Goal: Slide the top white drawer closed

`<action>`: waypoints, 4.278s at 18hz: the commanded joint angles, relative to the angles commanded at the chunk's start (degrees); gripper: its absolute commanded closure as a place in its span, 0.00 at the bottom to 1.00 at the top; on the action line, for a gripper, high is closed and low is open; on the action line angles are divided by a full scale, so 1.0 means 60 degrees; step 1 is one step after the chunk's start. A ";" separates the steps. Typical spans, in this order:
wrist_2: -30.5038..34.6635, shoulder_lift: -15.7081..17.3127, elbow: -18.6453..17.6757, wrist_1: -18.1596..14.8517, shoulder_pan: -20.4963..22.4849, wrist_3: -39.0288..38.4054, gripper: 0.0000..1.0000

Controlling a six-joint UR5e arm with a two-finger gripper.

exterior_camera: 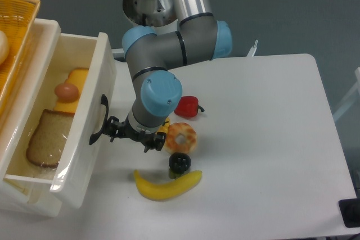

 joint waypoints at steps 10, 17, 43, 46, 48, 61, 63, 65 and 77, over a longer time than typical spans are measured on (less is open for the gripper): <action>0.0044 0.0249 0.0029 0.0058 -0.0498 0.0000 0.00; 0.0058 0.0381 0.0029 0.0103 -0.0645 0.0073 0.00; 0.0132 0.0381 0.0015 0.0161 -0.1040 0.0176 0.00; 0.0132 0.0381 0.0029 0.0161 -0.1157 0.0161 0.00; 0.0132 0.0381 0.0029 0.0176 -0.1172 0.0176 0.00; 0.0612 0.0410 0.0249 0.0176 -0.0675 0.1798 0.00; 0.1038 0.0512 0.0365 0.0219 -0.0499 0.2254 0.00; 0.1317 0.0600 0.0643 0.0220 -0.0309 0.2547 0.00; 0.2285 0.1128 0.0982 0.0747 0.0716 0.6325 0.00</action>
